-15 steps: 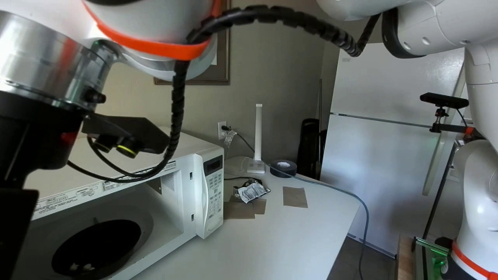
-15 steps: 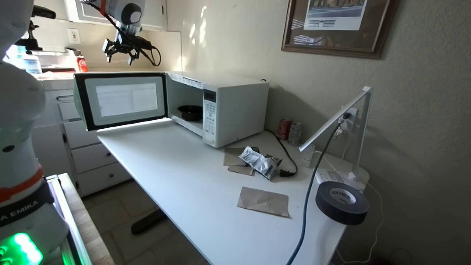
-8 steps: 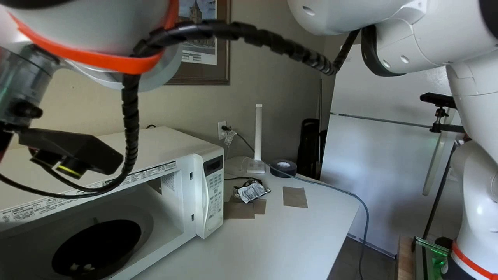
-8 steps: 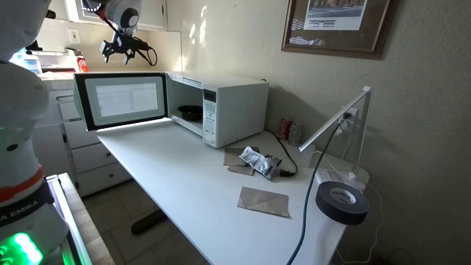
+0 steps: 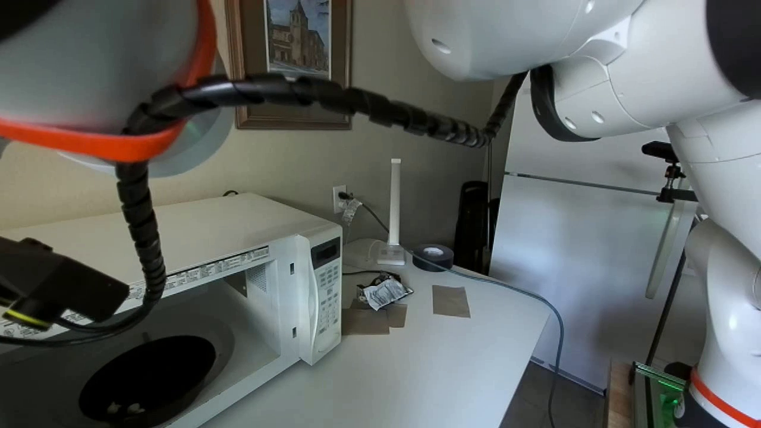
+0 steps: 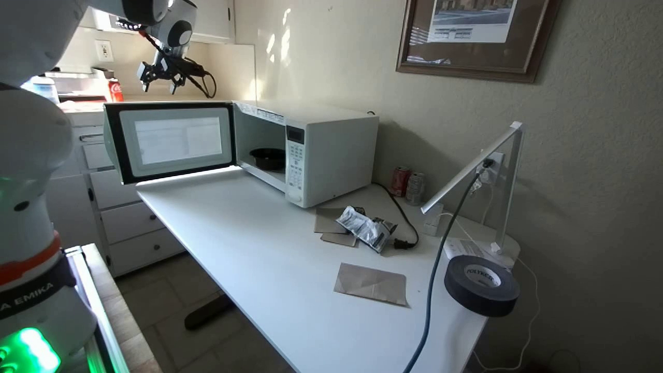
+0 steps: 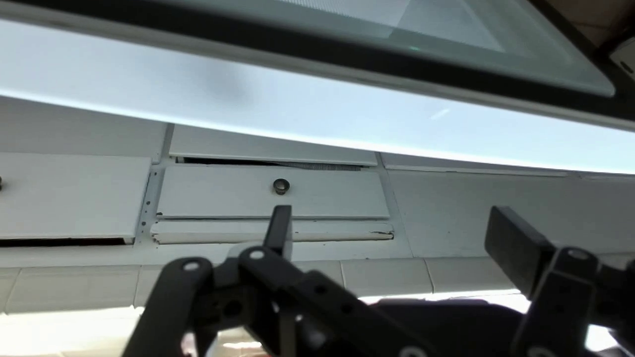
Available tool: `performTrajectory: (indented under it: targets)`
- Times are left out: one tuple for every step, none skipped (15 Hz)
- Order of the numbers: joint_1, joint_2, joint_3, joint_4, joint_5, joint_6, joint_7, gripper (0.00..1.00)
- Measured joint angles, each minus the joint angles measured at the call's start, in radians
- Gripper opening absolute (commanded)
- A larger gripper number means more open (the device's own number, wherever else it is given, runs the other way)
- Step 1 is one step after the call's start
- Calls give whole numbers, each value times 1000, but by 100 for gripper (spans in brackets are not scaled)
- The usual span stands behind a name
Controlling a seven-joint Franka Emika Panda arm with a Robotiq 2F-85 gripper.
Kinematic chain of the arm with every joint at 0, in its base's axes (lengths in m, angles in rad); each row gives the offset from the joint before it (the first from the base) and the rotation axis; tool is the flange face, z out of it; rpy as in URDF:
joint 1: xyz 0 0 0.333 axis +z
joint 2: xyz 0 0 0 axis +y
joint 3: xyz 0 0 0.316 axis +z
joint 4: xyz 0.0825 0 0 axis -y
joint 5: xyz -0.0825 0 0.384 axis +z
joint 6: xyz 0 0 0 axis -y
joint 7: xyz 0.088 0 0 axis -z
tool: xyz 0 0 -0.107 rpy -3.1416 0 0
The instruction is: Pick up the black bowl and put it in the microwave, close the microwave door fully
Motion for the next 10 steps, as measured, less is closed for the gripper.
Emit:
performTrajectory:
  targets:
    - [5, 12, -1, 12, -3, 0, 7, 100]
    - [9, 22, -3, 21, -7, 0, 16, 100]
    - [14, 30, -8, 30, -10, 0, 25, 100]
    - [20, 36, -14, 36, -13, 0, 34, 100]
    - [25, 39, -21, 39, -16, 0, 43, 100]
    - [30, 41, -27, 41, -19, 0, 52, 100]
    - [35, 41, -33, 42, -23, -3, 62, 100]
    - [39, 42, -38, 47, -32, -14, 76, 100]
    - [41, 44, -41, 55, -44, -30, 91, 100]
    - [45, 45, -45, 64, -56, -51, 107, 100]
